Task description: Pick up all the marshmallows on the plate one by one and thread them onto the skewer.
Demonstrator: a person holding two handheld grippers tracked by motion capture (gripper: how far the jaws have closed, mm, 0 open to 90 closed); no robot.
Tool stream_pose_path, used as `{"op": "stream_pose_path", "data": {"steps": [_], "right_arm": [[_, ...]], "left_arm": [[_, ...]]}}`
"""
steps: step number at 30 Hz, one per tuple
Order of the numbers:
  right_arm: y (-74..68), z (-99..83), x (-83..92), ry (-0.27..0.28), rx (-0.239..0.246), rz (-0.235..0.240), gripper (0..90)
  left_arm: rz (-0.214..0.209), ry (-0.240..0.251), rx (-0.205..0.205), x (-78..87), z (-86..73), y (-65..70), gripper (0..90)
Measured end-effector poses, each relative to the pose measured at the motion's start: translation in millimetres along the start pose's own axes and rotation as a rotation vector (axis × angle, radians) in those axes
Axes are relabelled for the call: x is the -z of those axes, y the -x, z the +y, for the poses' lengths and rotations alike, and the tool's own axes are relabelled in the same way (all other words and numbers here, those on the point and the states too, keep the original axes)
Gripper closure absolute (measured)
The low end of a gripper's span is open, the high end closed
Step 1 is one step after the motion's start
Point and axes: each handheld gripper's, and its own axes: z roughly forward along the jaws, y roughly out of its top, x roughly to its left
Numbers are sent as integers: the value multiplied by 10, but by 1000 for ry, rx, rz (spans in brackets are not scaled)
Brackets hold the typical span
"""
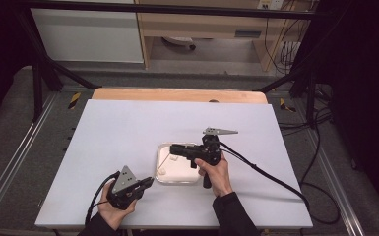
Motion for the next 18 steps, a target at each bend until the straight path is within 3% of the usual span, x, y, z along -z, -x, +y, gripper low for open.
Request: {"op": "stream_pose_path", "data": {"steps": [18], "right_arm": [[-26,-101,-62,26,5,9,809]], "left_arm": [[-2,11,21,6,-1,8,887]]}}
